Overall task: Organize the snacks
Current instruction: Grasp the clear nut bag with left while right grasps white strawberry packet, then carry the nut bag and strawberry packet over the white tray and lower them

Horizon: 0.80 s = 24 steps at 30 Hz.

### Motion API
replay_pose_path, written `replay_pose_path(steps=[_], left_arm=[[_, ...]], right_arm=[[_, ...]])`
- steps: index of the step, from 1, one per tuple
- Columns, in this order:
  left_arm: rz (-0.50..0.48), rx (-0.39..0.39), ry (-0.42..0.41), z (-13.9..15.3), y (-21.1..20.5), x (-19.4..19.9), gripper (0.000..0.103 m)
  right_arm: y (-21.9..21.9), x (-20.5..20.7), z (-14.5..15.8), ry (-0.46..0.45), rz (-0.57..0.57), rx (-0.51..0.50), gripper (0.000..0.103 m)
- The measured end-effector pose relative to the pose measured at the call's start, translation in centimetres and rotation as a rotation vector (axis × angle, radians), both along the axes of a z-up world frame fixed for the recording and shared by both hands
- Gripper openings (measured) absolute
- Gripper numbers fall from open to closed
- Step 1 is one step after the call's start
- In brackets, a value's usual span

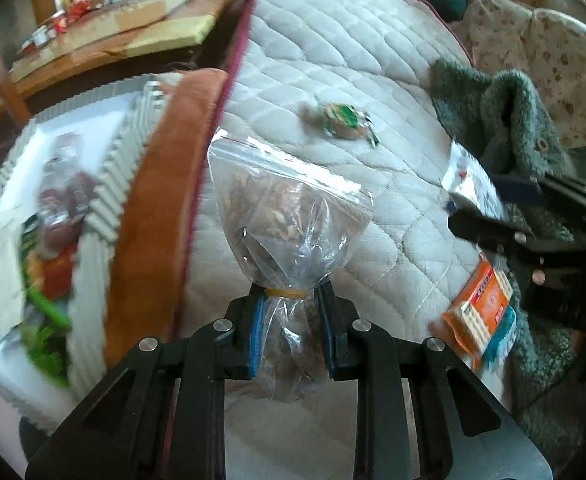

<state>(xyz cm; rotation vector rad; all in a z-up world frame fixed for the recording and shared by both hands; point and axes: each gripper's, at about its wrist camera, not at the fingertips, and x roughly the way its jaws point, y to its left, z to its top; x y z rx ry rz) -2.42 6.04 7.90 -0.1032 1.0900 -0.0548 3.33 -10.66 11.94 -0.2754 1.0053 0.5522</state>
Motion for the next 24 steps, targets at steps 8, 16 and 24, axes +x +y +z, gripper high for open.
replay_pose_path(steps=[8,16,24], left_arm=[[0.083,0.013,-0.066,2.8,3.4,-3.0,0.022],[0.161,0.004,-0.094,4.0,7.0,-5.1,0.022],[0.251,-0.004,-0.109,4.5,11.0,-6.2,0.022]], right_arm=[[4.1,-2.8,2.0,-0.051,0.025,-0.015,0.052],[8.0,-3.9,3.2,-0.086,0.100,-0.032,0.052],[11.0,-4.2,3.7,-0.089,0.155,-0.048,0.052]])
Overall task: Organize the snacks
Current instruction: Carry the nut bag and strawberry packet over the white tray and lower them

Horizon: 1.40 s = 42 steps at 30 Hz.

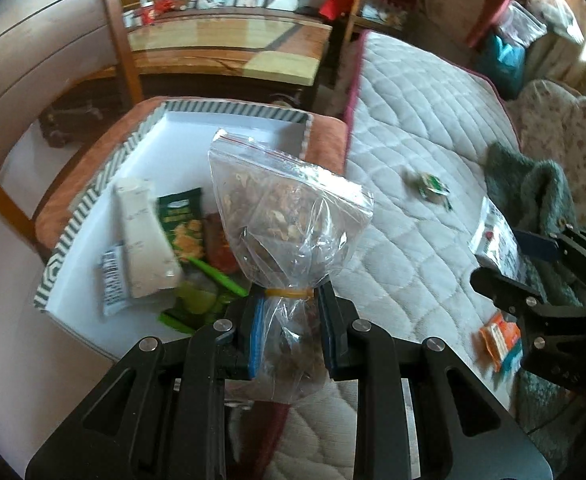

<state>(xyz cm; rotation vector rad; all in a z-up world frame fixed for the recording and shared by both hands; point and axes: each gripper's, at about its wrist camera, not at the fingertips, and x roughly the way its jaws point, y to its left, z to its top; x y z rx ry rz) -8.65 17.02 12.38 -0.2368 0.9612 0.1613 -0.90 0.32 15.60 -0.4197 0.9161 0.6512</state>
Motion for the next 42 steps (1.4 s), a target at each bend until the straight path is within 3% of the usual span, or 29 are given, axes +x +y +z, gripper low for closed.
replay_pose_path(steps=[19,42], left_arm=[[0.151,0.000,0.018,-1.4,6.6,-1.3,0.022],[0.229,0.016,0.053,-3.6,10.3,0.1,0.022]], right_arm=[[6.6,0.7,-0.8,0.006,0.118,-0.058,0.052],[13.0,2.3,-3.0,0.038,0.242,-0.101,0.052]])
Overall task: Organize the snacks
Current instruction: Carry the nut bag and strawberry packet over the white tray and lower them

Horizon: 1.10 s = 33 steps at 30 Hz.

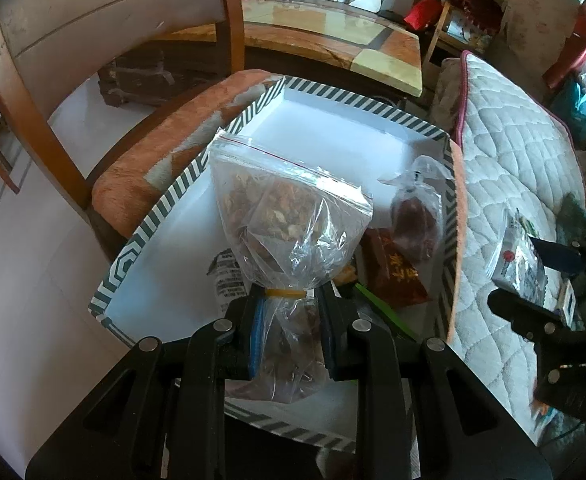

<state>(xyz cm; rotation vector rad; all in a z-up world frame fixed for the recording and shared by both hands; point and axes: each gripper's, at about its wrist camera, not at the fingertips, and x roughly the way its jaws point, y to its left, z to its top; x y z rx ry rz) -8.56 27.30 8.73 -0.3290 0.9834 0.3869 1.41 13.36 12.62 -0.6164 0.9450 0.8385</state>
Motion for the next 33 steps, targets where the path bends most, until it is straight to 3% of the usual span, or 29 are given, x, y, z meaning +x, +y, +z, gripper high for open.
replay_pose_path(steps=[14,24,30,33], left_arm=[[0.016,0.022,0.009,-0.7,0.3,0.8,0.022],[0.040,0.025,0.022,-1.3,0.7,1.2,0.022],[0.054,0.006,0.033,-1.8,1.0,1.3,0.023],[0.066,-0.005,0.034,-1.9,1.3,1.2,0.029]], right_arm=[[4.2,0.4,-3.3,0.073,0.058,-0.027,0.052],[6.2,0.5,-2.4,0.044,0.097,-0.010,0.052],[7.0,0.7,-3.5,0.065,0.096,0.007,0.055],[6.7,0.6,-3.6,0.116,0.099,0.057,0.059]])
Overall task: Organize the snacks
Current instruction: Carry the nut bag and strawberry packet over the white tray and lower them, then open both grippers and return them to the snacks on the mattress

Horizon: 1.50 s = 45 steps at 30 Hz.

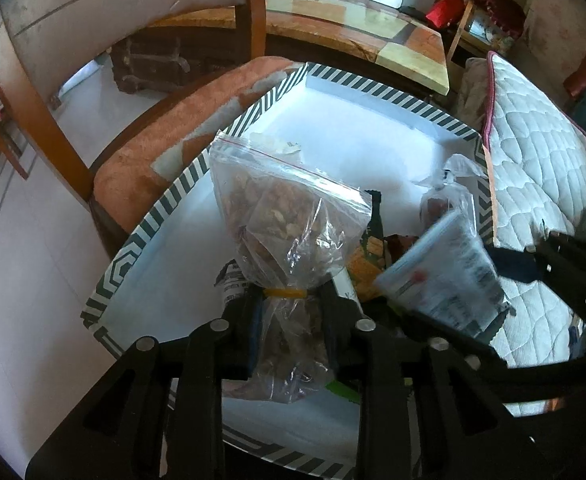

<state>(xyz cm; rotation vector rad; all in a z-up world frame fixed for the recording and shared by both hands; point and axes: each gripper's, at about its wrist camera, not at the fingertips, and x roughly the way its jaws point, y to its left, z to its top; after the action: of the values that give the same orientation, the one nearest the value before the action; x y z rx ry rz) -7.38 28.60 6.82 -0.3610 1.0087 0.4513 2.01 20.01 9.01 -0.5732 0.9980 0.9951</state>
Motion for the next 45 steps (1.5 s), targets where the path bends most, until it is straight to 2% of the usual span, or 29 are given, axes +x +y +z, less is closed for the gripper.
replay_pose_path(steps=[2,4,7,11,13,17,27,38,45], left_arm=[[0.006,-0.004,-0.003,0.1,0.1,-0.1,0.039],[0.014,-0.006,-0.009,0.4,0.2,-0.3,0.056],[0.016,0.001,-0.024,1.0,0.2,-0.7,0.064],[0.004,0.036,-0.029,1.9,-0.7,-1.3,0.065],[-0.007,0.048,-0.039,2.5,-1.3,-1.5,0.065],[-0.032,0.078,-0.069,3.9,-3.0,-1.8,0.065],[-0.185,0.097,-0.105,6.0,-9.8,-0.4,0.065],[-0.328,0.108,-0.104,6.4,-16.4,1.7,0.065],[-0.401,0.091,-0.078,5.4,-19.9,3.4,0.065]], right_arm=[[-0.6,0.1,0.0,0.054,-0.009,0.040,0.059],[-1.3,0.3,0.1,0.103,-0.035,0.080,0.060],[-3.0,0.3,0.5,0.192,-0.081,0.161,0.062],[-5.3,0.1,1.6,0.233,-0.136,0.235,0.063],[-6.2,-0.1,2.2,0.225,-0.147,0.250,0.063],[-8.4,-0.8,3.2,0.182,-0.178,0.246,0.064],[-15.7,-1.0,3.8,0.165,-0.298,0.245,0.065],[-25.5,-0.7,3.3,0.146,-0.480,0.239,0.067],[-31.4,-0.6,1.9,0.159,-0.592,0.215,0.068]])
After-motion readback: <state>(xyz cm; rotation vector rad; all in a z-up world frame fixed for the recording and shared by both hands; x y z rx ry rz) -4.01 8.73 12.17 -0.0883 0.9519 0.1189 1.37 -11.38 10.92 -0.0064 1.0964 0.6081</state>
